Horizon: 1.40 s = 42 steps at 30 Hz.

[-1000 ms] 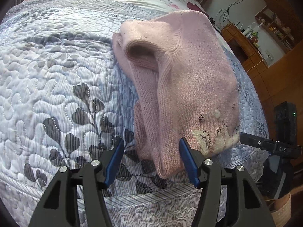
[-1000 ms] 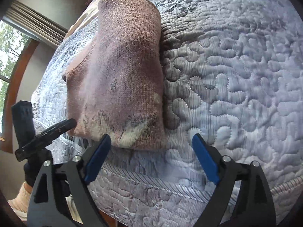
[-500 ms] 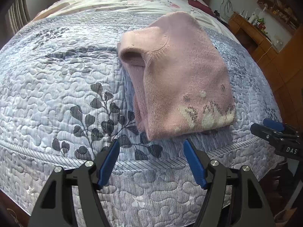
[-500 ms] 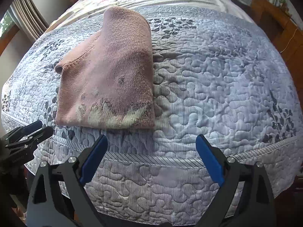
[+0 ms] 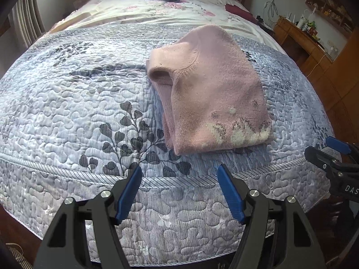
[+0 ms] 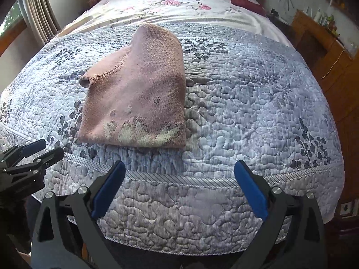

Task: Fold small clothes

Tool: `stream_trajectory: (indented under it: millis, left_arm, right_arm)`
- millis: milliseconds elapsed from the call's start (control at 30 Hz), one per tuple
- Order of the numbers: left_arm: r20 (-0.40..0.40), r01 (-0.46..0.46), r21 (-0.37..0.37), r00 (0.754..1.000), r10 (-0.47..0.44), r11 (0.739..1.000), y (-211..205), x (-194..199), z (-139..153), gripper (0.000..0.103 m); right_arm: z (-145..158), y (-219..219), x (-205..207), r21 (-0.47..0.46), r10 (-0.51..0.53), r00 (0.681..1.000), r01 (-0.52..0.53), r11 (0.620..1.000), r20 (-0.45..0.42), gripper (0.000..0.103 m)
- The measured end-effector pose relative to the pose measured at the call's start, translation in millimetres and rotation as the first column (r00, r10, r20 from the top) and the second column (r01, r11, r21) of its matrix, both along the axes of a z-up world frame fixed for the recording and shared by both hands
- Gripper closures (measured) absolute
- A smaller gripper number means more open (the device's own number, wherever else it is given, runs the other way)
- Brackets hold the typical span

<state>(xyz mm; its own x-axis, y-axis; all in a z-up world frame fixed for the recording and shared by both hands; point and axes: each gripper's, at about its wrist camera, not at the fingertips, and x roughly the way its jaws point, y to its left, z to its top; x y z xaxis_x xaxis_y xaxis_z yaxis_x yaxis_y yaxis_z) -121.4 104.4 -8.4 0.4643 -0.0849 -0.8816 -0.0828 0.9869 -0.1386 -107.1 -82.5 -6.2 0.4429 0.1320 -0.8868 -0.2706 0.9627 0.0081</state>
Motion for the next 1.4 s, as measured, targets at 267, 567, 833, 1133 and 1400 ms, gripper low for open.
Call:
stream_trajectory:
  millis: [267,567,833,1133,1400]
  left_arm:
    - [0.021,0.009,0.047,1.0,-0.01,0.999,-7,-5,9,0.032]
    - [0.015,0.0,0.053,1.0,-0.001,0.999,-6,-4,9,0.032]
    - [0.021,0.003,0.064,1.0,-0.005,0.998,-8,-3,9,0.032]
    - [0.02,0.001,0.066,1.0,-0.002,0.998,-7,-4,7,0.032]
    - [0.013,0.003,0.061,1.0,-0.003,0.998,-6,-3,5,0.032]
  right_arm:
    - [5,1,-2,-0.002,-0.01,1.0,0.01,1.0,0.01,0.005]
    - [-5,-3,4,-0.031,-0.043,0.999,0.043,0.999,-0.009,0.005]
    - [-9,-5,7,-0.037,-0.053,0.999,0.052,0.998,-0.013,0.005]
    - [-11,-11,11,-0.028,-0.082,0.997,0.082,0.996,-0.012,0.005]
    - [-15,-13,13,-0.029,-0.087,0.996,0.086,0.996,-0.026,0.005]
